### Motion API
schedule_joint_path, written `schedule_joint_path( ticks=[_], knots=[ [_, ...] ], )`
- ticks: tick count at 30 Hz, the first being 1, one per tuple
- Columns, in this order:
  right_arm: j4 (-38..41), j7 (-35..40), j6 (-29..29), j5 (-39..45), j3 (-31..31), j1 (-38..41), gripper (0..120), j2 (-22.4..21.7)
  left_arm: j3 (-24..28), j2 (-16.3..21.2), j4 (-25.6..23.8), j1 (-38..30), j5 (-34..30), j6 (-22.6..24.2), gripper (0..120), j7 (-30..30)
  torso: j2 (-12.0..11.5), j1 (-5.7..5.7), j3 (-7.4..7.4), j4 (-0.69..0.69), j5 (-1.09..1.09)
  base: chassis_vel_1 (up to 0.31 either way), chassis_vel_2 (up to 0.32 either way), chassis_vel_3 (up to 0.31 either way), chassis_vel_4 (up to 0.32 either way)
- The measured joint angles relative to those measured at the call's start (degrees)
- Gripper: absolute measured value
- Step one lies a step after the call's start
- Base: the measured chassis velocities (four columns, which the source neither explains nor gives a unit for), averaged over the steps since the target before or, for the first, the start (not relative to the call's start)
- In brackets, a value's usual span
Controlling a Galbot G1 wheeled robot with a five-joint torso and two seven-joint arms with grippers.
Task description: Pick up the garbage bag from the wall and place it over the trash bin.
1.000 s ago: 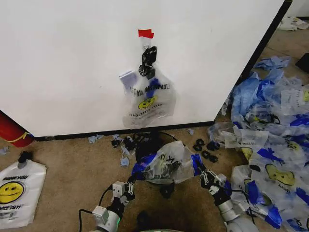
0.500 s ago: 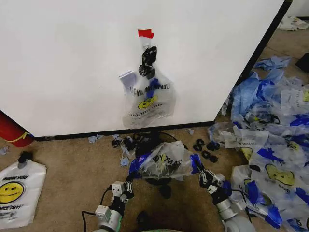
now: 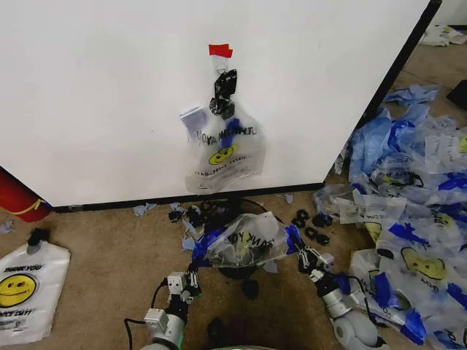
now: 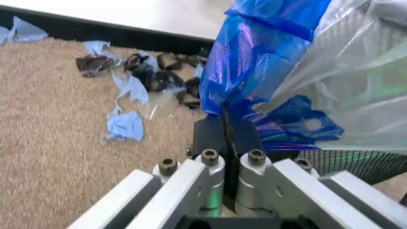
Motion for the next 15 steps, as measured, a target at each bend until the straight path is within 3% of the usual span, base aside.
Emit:
schedule_joint_path(
  ticks=[15],
  knots=[
    [-4.65,-3.86,0.99,0.14,-0.79,4.81,0,1.56,-2.03,-3.44,3.13,-0.77,1.38,-1.01,0,0.26,0.0,0.0,0.0,0.0,0.0,0.0,0.0,0.0,0.0]
  ],
)
